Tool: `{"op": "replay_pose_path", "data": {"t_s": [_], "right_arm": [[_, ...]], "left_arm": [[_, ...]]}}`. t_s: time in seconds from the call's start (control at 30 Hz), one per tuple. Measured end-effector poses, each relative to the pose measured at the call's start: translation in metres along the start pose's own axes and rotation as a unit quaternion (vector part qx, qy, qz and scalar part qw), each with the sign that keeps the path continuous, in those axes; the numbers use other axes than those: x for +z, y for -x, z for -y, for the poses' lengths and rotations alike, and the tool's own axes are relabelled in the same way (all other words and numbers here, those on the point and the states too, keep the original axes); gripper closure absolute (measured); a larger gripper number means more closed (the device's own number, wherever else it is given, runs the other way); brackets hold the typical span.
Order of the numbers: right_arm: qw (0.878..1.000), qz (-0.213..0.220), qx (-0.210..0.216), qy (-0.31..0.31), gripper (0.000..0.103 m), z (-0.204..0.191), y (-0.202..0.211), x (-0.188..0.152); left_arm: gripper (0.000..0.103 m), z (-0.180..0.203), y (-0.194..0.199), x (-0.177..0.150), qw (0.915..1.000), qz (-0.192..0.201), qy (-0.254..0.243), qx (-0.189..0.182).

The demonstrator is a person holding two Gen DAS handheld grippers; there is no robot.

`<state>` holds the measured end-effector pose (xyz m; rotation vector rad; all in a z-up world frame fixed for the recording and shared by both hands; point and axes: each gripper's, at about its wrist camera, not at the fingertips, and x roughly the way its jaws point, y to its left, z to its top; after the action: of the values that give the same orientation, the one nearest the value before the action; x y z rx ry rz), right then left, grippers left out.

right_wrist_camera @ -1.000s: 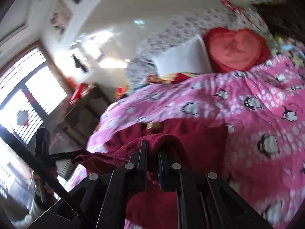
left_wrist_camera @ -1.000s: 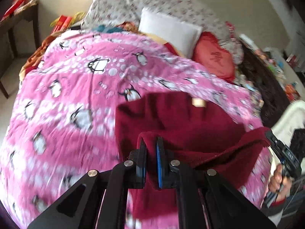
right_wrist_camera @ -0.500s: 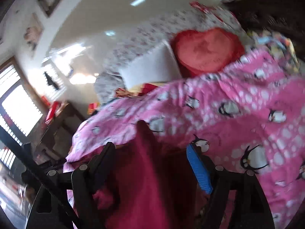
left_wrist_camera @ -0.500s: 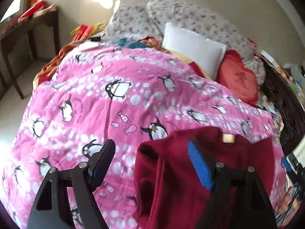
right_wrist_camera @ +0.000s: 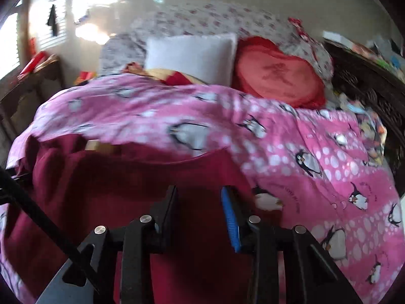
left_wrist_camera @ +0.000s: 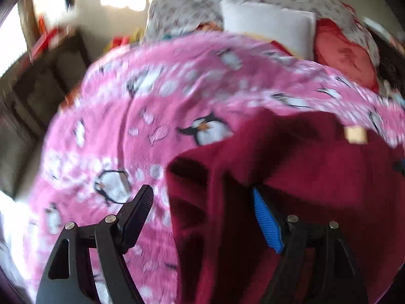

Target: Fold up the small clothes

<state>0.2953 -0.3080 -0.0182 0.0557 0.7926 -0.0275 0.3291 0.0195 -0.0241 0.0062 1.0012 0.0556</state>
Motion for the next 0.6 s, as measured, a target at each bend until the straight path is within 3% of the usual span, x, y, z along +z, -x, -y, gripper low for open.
{"op": "replay_pose_path", "data": {"t_s": [0.07, 0.1, 0.27, 0.4, 0.47, 0.6], "right_arm": [[0.999, -0.008, 0.017, -0.029, 0.067, 0.012, -0.006, 0.002], [0.999, -0.007, 0.023, -0.037, 0.067, 0.016, -0.006, 0.003], [0.999, 0.009, 0.032, -0.04, 0.063, 0.013, 0.03, 0.0], [0.997, 0.02, 0.065, -0.034, 0.052, 0.006, 0.074, -0.017], [0.998, 0.018, 0.06, -0.019, 0.046, 0.001, 0.089, -0.029], [0.999, 0.02, 0.048, 0.011, 0.046, -0.007, 0.102, -0.05]], "left_arm": [[0.019, -0.016, -0.008, 0.005, 0.9986, -0.016, 0.034, -0.037], [0.019, -0.017, -0.007, 0.006, 0.9986, -0.015, 0.035, -0.038], [0.019, -0.011, 0.012, -0.002, 0.9999, 0.01, 0.009, 0.0], [0.019, -0.013, 0.036, -0.019, 0.9997, 0.024, 0.006, 0.003], [0.019, -0.015, 0.046, -0.027, 0.9994, 0.033, 0.006, 0.005], [0.019, -0.015, 0.058, -0.042, 0.9988, 0.049, 0.003, 0.007]]}}
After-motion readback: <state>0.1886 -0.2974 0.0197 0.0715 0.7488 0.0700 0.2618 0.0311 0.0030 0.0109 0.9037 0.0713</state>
